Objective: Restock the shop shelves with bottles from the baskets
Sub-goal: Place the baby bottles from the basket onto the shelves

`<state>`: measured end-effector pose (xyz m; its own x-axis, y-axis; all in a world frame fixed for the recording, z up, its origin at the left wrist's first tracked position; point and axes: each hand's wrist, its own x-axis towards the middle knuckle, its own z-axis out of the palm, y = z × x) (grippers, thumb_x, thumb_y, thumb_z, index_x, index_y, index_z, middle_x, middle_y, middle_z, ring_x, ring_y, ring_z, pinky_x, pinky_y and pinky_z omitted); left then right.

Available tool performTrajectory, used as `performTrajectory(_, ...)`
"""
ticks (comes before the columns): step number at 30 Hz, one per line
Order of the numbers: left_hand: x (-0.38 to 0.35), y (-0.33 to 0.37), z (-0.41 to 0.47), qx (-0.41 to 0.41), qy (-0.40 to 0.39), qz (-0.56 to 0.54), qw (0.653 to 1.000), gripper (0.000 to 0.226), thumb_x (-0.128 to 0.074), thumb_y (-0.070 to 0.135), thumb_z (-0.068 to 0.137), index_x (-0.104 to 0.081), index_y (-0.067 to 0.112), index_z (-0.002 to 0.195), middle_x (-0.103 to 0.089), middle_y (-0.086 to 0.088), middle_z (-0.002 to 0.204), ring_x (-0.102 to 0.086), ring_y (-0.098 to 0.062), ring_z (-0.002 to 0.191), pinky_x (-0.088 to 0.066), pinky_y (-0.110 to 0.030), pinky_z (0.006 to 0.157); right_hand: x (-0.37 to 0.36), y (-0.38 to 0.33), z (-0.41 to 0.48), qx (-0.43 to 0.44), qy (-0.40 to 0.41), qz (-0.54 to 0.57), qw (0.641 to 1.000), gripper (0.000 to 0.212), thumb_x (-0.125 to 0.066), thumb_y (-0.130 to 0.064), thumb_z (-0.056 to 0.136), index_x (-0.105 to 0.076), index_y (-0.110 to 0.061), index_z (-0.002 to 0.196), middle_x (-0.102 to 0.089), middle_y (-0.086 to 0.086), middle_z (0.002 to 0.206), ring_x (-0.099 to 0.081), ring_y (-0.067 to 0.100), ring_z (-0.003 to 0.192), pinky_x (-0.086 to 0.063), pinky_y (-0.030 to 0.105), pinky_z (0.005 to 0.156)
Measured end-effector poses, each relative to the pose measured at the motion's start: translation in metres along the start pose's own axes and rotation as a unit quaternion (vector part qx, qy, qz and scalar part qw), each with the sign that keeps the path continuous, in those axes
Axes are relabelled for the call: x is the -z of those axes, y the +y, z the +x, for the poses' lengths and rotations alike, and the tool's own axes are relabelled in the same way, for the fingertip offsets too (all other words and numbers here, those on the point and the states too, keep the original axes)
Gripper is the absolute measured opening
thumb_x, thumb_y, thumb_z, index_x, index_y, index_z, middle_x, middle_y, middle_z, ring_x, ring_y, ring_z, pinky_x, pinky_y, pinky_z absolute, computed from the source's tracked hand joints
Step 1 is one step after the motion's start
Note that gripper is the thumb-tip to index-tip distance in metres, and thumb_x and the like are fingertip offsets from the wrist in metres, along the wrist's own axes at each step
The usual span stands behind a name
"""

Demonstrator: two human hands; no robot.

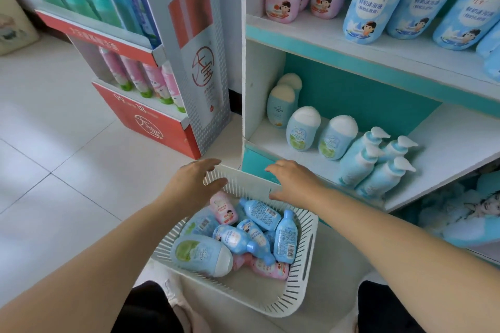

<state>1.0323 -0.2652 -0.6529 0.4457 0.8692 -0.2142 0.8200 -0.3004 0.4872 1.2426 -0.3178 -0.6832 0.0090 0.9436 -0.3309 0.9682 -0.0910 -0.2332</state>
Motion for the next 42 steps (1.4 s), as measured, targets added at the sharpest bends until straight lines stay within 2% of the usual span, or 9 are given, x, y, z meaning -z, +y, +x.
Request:
performTrajectory(11, 0.025, -0.045, -0.004, 0.03, 0.008, -0.043, 0.999, 0.048, -0.057, 0.036, 0.089, -0.046, 0.023, 0.134, -0.058, 0.0, 0.127, -0.056, -0.016, 0.112, -0.041, -0.029, 0.095, -0.07, -0.056, 0.037, 0.023, -0.117, 0.038, 0.992, 0.061, -0.068, -0.031, 0.082, -0.042, -0.012, 0.134, -0.051, 0.007, 0.128, -0.051, 0.027, 0.116, -0.043, 0.034, 0.09)
performTrajectory(15, 0.027, -0.058, -0.008, 0.047, 0.005, -0.053, 0.997, 0.048, -0.056, 0.038, 0.089, -0.047, 0.023, 0.134, -0.058, 0.002, 0.127, -0.056, -0.015, 0.111, -0.04, -0.025, 0.093, -0.11, -0.075, 0.04, 0.046, -0.174, 0.025, 0.983, 0.046, -0.063, -0.033, 0.085, -0.045, -0.008, 0.12, -0.051, 0.01, 0.122, -0.052, 0.029, 0.11, -0.034, 0.03, 0.073)
performTrajectory(17, 0.026, -0.062, -0.008, 0.049, -0.001, -0.056, 0.997, 0.048, -0.056, 0.038, 0.09, -0.047, 0.023, 0.134, -0.057, 0.002, 0.127, -0.055, -0.014, 0.112, -0.038, -0.022, 0.091, -0.124, -0.081, 0.044, 0.045, -0.187, 0.031, 0.981, 0.048, -0.064, -0.033, 0.084, -0.045, -0.008, 0.12, -0.05, 0.01, 0.125, -0.051, 0.03, 0.113, -0.037, 0.031, 0.075)
performTrajectory(20, 0.025, -0.067, -0.009, 0.047, -0.005, -0.056, 0.997, 0.047, -0.056, 0.038, 0.09, -0.046, 0.024, 0.134, -0.057, 0.002, 0.128, -0.055, -0.013, 0.113, -0.038, -0.021, 0.091, -0.138, -0.091, 0.052, 0.042, -0.201, 0.03, 0.978, 0.061, -0.065, -0.036, 0.084, -0.042, -0.008, 0.132, -0.046, 0.011, 0.135, -0.047, 0.031, 0.122, -0.043, 0.04, 0.095)
performTrajectory(22, 0.026, -0.071, -0.009, 0.052, -0.004, -0.063, 0.997, 0.048, -0.056, 0.039, 0.089, -0.046, 0.025, 0.134, -0.057, 0.002, 0.128, -0.055, -0.013, 0.113, -0.039, -0.022, 0.092, -0.145, -0.098, 0.06, 0.037, -0.209, 0.025, 0.977, 0.066, -0.065, -0.039, 0.084, -0.039, -0.008, 0.136, -0.046, 0.012, 0.137, -0.046, 0.03, 0.124, -0.042, 0.042, 0.1)
performTrajectory(27, 0.029, -0.086, -0.011, 0.075, -0.011, -0.074, 0.994, 0.048, -0.055, 0.042, 0.089, -0.046, 0.027, 0.133, -0.057, 0.005, 0.127, -0.055, -0.011, 0.112, -0.038, -0.02, 0.089, -0.16, -0.111, 0.076, 0.047, -0.23, 0.02, 0.972, 0.071, -0.067, -0.041, 0.082, -0.038, -0.005, 0.136, -0.052, 0.012, 0.132, -0.05, 0.03, 0.12, -0.045, 0.039, 0.093)
performTrajectory(31, 0.032, -0.095, -0.01, 0.086, -0.012, -0.08, 0.993, 0.047, -0.055, 0.041, 0.09, -0.046, 0.027, 0.134, -0.056, 0.006, 0.127, -0.055, -0.01, 0.111, -0.038, -0.02, 0.088, -0.175, -0.116, 0.082, 0.021, -0.25, 0.039, 0.967, 0.067, -0.07, -0.041, 0.079, -0.041, -0.005, 0.128, -0.056, 0.012, 0.123, -0.056, 0.029, 0.109, -0.042, 0.033, 0.078)
performTrajectory(37, 0.037, -0.101, -0.011, 0.089, -0.01, -0.094, 0.992, 0.047, -0.056, 0.04, 0.089, -0.046, 0.028, 0.134, -0.056, 0.007, 0.126, -0.055, -0.01, 0.111, -0.04, -0.023, 0.092, -0.192, -0.122, 0.083, 0.012, -0.267, 0.055, 0.962, 0.067, -0.073, -0.042, 0.074, -0.043, -0.009, 0.124, -0.058, 0.01, 0.121, -0.056, 0.026, 0.11, -0.044, 0.032, 0.084)
performTrajectory(42, 0.038, -0.107, -0.013, 0.097, -0.007, -0.099, 0.99, 0.046, -0.056, 0.041, 0.089, -0.046, 0.029, 0.133, -0.056, 0.008, 0.126, -0.054, -0.009, 0.111, -0.038, -0.02, 0.089, -0.201, -0.119, 0.084, -0.006, -0.28, 0.081, 0.957, 0.068, -0.077, -0.044, 0.068, -0.045, -0.015, 0.121, -0.059, 0.005, 0.119, -0.057, 0.023, 0.107, -0.049, 0.036, 0.089)
